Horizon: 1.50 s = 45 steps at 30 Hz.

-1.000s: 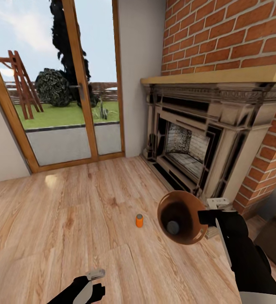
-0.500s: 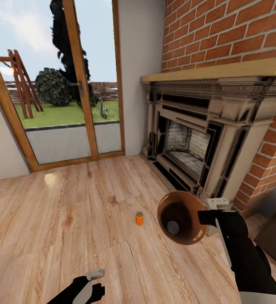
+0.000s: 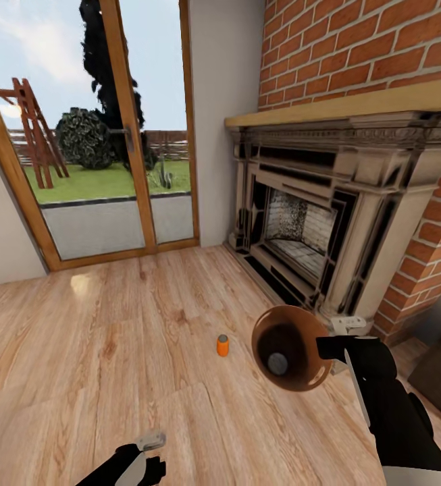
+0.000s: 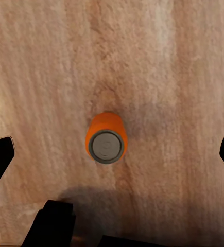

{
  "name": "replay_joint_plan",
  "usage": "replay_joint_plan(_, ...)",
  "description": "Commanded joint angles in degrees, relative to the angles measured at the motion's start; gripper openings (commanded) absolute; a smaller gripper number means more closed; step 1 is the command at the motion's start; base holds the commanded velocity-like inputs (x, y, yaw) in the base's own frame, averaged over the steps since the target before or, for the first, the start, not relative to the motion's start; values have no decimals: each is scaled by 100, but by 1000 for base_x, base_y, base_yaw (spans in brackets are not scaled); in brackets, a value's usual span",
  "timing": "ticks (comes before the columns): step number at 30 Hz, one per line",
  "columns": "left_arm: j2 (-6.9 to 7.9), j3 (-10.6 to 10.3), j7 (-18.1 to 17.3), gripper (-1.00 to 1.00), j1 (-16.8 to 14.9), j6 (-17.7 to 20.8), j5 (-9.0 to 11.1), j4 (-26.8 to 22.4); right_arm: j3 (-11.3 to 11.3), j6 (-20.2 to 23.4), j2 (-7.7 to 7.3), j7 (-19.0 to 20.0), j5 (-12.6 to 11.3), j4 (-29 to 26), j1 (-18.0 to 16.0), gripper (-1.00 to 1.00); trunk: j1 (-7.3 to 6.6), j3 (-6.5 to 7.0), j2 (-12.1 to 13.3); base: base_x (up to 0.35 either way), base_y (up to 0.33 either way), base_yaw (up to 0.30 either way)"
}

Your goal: Put the three can of soda from the living room inside the tash can in the kitchen.

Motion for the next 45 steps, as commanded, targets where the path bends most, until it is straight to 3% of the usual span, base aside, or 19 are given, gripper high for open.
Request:
replay_joint_plan(1,6,0,-13,100,-2,-36,2,80,1,3,0,26,-73,-4,-3,-100,22,-17,-42,0,0,0)
replay_joint_plan(14,18,0,-179,100,-2,-187,-3,370,1,3,3,26,-73,-4,-3,-100,308,-251,-563,0,0,0)
replay_joint_plan(45,17,-12,-187,100,-4,-361,-3,386,3,3,6,26,-73,-4,-3,-100,989,-807,-1807,0,0,0)
